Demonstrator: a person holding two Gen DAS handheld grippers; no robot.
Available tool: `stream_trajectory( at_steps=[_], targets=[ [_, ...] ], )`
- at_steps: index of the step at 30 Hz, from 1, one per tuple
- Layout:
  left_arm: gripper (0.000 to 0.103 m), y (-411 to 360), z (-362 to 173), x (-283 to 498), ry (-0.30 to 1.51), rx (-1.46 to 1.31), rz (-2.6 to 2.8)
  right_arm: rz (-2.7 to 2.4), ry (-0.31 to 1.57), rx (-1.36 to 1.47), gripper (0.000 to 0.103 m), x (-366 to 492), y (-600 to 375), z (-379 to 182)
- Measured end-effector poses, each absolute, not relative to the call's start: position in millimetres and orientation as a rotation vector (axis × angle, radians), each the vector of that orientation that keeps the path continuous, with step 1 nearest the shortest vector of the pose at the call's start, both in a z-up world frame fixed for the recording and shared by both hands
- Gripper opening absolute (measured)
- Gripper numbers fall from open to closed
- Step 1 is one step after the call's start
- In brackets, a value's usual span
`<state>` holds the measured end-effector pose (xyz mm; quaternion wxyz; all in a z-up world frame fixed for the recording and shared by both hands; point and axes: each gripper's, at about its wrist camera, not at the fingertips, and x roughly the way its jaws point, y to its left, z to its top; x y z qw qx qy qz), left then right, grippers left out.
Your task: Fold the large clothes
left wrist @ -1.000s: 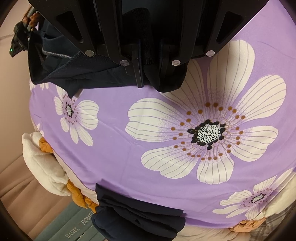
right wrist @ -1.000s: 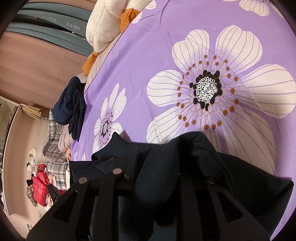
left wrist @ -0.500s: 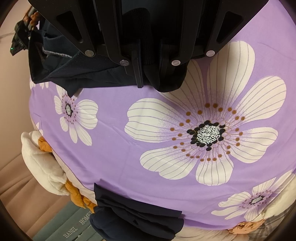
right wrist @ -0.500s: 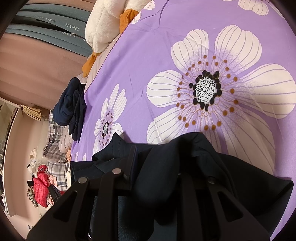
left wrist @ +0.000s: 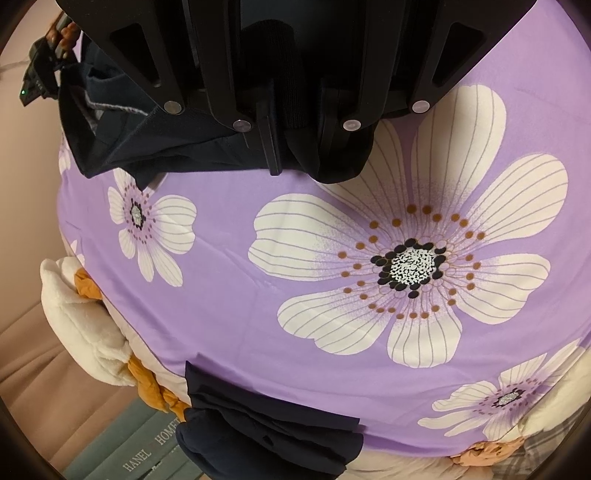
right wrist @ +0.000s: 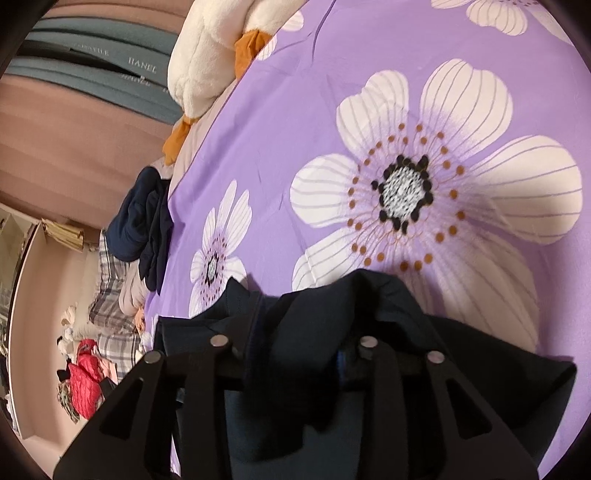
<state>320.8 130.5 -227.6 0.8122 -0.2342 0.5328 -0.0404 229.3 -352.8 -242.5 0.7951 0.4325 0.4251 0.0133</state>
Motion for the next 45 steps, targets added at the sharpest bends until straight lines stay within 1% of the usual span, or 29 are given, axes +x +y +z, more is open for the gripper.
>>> stream_trajectory(
  at_steps=[6, 7, 8, 9, 10, 11, 12, 13, 14, 19, 24, 26, 29, 31, 34, 39, 45],
  targets=[
    [0.016, 130.2, -224.2, 320.7, 1.142, -0.527, -0.076, 0.024, 0.921, 0.928, 0.033, 229.3, -353.5, -242.3],
    [0.019, 131.9, -222.9, 320.4, 1.140, -0.532, -0.074, 0.023, 0.921, 0.928, 0.033, 230.6, -353.5, -242.2],
    [0.023, 132.0, -221.6, 320.6, 1.137, -0.533, -0.070, 0.023, 0.920, 0.929, 0.034, 230.7, -353.2, -242.2],
    [0.033, 133.8, -219.3, 320.3, 1.127, -0.534, -0.066, 0.024, 0.920, 0.931, 0.034, 231.1, -353.1, -242.2],
    [0.040, 134.9, -217.8, 320.2, 1.119, -0.542, -0.069, 0.024, 0.921, 0.934, 0.034, 232.8, -353.4, -241.9],
    [0.043, 137.6, -215.7, 319.8, 1.110, -0.550, -0.067, 0.025, 0.921, 0.935, 0.034, 232.9, -353.3, -242.0],
    [0.052, 138.9, -213.6, 319.5, 1.104, -0.542, -0.056, 0.025, 0.921, 0.935, 0.034, 233.2, -353.6, -242.0],
    [0.064, 141.5, -210.0, 319.0, 1.091, -0.513, -0.022, 0.024, 0.922, 0.935, 0.034, 233.4, -354.1, -242.0],
    [0.067, 142.7, -207.7, 318.9, 1.079, -0.497, -0.002, 0.023, 0.922, 0.936, 0.035, 234.0, -354.5, -242.0],
    [0.068, 157.0, -204.8, 320.2, 1.074, -0.509, 0.015, 0.019, 0.917, 0.951, 0.036, 236.4, -356.0, -241.2],
    [0.068, 169.3, -203.0, 318.6, 1.066, -0.521, 0.038, 0.013, 0.892, 1.002, 0.041, 239.3, -361.0, -240.1],
    [0.068, 174.4, -201.5, 317.4, 1.063, -0.520, 0.049, 0.011, 0.875, 1.029, 0.047, 240.0, -363.3, -238.7],
    [0.068, 180.3, -199.5, 315.8, 1.059, -0.517, 0.058, 0.005, 0.840, 1.069, 0.052, 239.5, -368.5, -235.5],
    [0.068, 183.7, -197.4, 310.9, 1.056, -0.504, 0.055, -0.007, 0.816, 1.085, 0.054, 236.6, -372.7, -232.6],
    [0.068, 183.5, -195.3, 303.2, 1.057, -0.459, 0.045, -0.032, 0.772, 1.098, 0.061, 228.0, -382.1, -225.4],
    [0.068, 181.9, -197.1, 283.3, 1.064, -0.402, -0.007, -0.082, 0.743, 1.091, 0.061, 204.1, -398.5, -212.4],
    [0.068, 178.0, -207.8, 248.5, 1.098, -0.378, -0.090, -0.084, 0.826, 0.959, 0.061, 173.5, -391.3, -210.2]
  ],
)
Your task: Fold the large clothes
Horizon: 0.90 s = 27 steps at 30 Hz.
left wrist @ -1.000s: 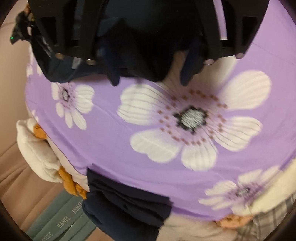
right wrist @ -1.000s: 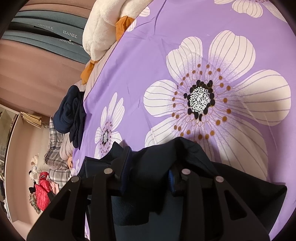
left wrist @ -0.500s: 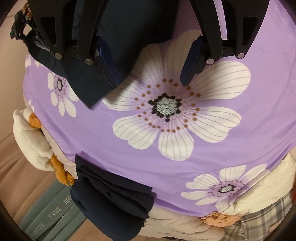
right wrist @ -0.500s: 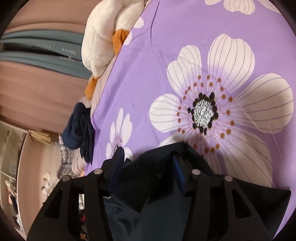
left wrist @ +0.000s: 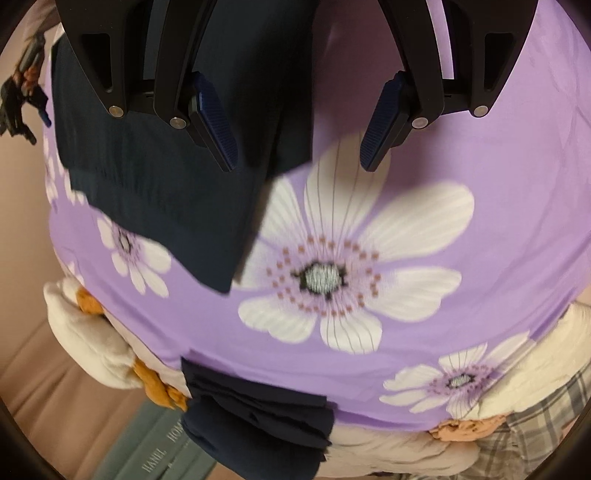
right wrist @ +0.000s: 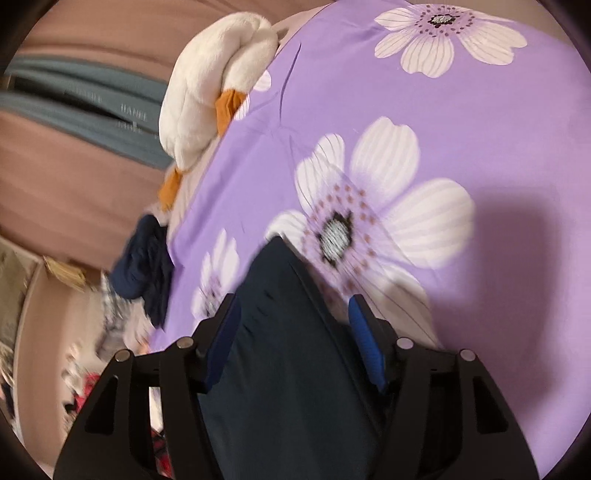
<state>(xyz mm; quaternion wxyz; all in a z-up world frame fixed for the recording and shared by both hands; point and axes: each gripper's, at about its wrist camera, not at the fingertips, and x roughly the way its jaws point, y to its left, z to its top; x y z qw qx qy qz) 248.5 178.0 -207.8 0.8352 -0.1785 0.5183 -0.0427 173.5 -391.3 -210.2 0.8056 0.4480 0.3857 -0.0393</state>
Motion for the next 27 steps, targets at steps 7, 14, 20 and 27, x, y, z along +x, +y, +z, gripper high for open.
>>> stream_trajectory(
  at_steps=[7, 14, 20, 27],
  targets=[
    [0.068, 171.9, -219.0, 210.3, 1.142, -0.371, -0.161, -0.068, 0.890, 0.815, 0.061, 130.2, -378.9, -213.0],
    [0.068, 169.8, -228.5, 189.4, 1.167, -0.415, -0.195, -0.068, 0.937, 0.641, 0.070, 91.8, -365.5, -206.7],
    [0.068, 167.6, -230.4, 173.2, 1.169, -0.431, -0.210, -0.072, 0.969, 0.627, 0.070, 73.0, -364.2, -215.6],
    [0.075, 157.7, -229.5, 155.6, 1.170, -0.363, -0.215, -0.068, 0.992, 0.649, 0.073, 55.6, -361.8, -224.3]
  ],
)
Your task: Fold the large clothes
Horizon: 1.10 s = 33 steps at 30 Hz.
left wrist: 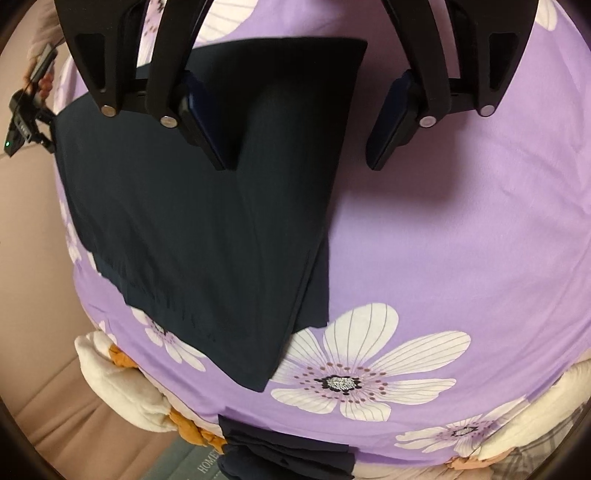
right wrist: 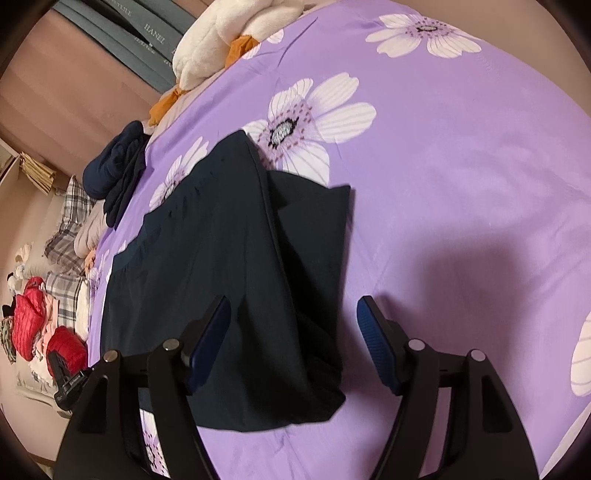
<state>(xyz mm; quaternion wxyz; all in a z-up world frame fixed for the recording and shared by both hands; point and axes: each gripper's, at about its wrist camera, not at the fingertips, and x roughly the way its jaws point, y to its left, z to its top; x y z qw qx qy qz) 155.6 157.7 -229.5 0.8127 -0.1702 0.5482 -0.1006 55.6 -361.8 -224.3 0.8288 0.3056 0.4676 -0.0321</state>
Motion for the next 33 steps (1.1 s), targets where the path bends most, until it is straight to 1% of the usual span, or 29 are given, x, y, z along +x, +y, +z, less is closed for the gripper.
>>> stream_trajectory(
  at_steps=[4, 5, 7, 8, 13, 17, 18, 20, 23, 33],
  targets=[
    [0.076, 154.6, -230.3, 149.9, 1.170, -0.347, -0.221, -0.043, 1.025, 0.640, 0.073, 52.8, -355.1, -229.8],
    [0.076, 154.2, -230.4, 149.0, 1.170, -0.343, -0.222, -0.033, 1.031, 0.640, 0.076, 52.6, -353.1, -231.4],
    [0.085, 151.6, -230.5, 147.7, 1.173, -0.333, -0.222, -0.019, 1.039, 0.646, 0.080, 51.4, -350.5, -233.5],
    [0.087, 150.2, -230.5, 146.6, 1.174, -0.325, -0.222, -0.012, 1.041, 0.651, 0.080, 51.4, -349.4, -234.8],
    [0.087, 146.1, -231.1, 143.8, 1.171, -0.310, -0.230, 0.009, 1.051, 0.682, 0.083, 52.5, -347.9, -240.6],
    [0.088, 147.2, -232.7, 144.0, 1.171, -0.318, -0.234, 0.038, 1.063, 0.690, 0.090, 57.7, -341.2, -244.4],
    [0.089, 147.2, -233.2, 144.1, 1.172, -0.320, -0.236, 0.045, 1.066, 0.689, 0.090, 58.9, -339.1, -245.3],
    [0.090, 146.7, -233.7, 143.7, 1.172, -0.323, -0.245, 0.052, 1.076, 0.679, 0.095, 62.6, -333.7, -247.2],
    [0.092, 145.1, -234.3, 144.7, 1.172, -0.320, -0.256, 0.054, 1.085, 0.652, 0.098, 69.0, -326.7, -248.4],
    [0.092, 138.9, -235.3, 147.7, 1.166, -0.327, -0.325, 0.079, 1.073, 0.652, 0.100, 76.4, -330.1, -250.4]
  ],
)
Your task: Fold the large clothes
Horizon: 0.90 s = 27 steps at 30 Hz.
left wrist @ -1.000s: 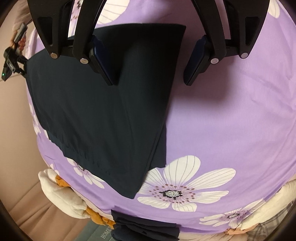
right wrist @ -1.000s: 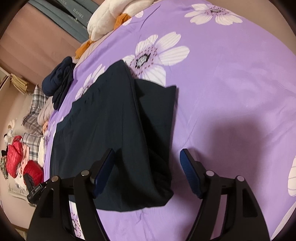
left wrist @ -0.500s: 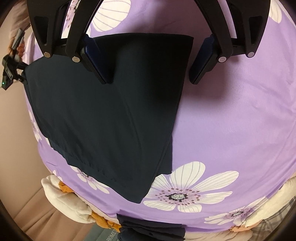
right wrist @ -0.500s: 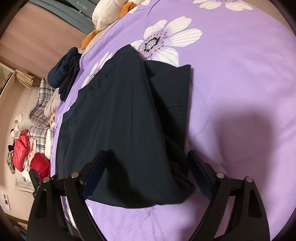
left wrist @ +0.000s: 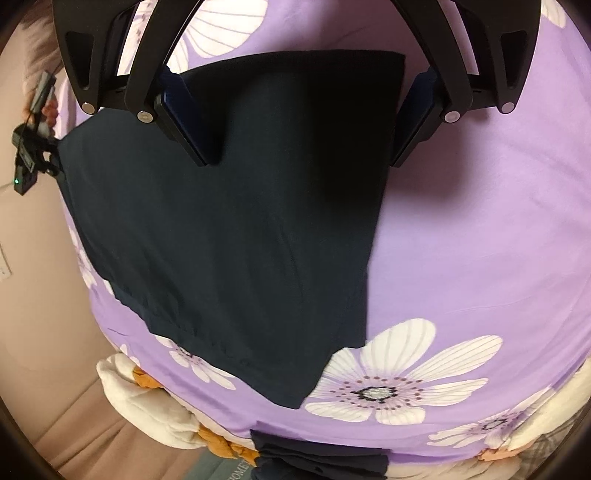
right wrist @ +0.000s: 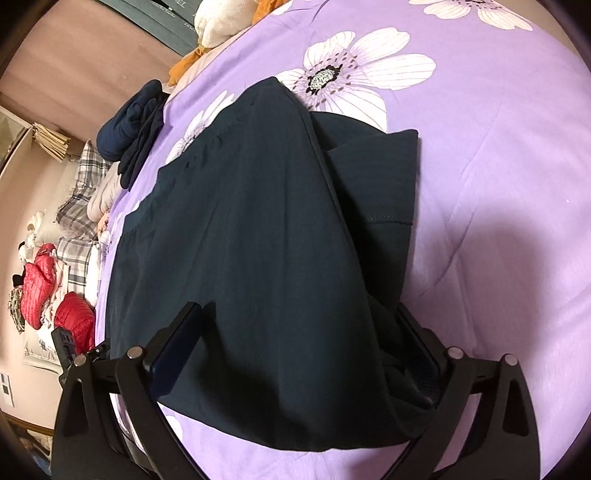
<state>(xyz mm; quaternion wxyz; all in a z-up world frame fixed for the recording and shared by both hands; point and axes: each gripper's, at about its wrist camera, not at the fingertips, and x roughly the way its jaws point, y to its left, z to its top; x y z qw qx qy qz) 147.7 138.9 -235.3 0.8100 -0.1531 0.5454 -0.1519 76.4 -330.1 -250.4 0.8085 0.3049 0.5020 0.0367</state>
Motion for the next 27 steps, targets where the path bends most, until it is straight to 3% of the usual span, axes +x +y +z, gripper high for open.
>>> stream_trajectory(
  at_steps=[16, 18, 23, 27],
  targets=[
    [0.092, 140.1, -238.8, 164.2, 1.140, -0.510, -0.466, 0.203, 0.977, 0.800, 0.089, 91.3, -332.2, -258.3],
    [0.092, 140.9, -238.9, 166.7, 1.133, -0.534, -0.460, 0.202, 0.978, 0.786, 0.086, 92.3, -329.9, -257.4],
    [0.092, 139.2, -236.2, 168.0, 1.114, -0.561, -0.447, 0.175, 0.975, 0.776, 0.065, 88.2, -333.8, -257.7],
    [0.088, 138.1, -234.5, 166.6, 1.115, -0.550, -0.436, 0.162, 0.971, 0.779, 0.060, 86.1, -336.9, -258.2]
  ],
)
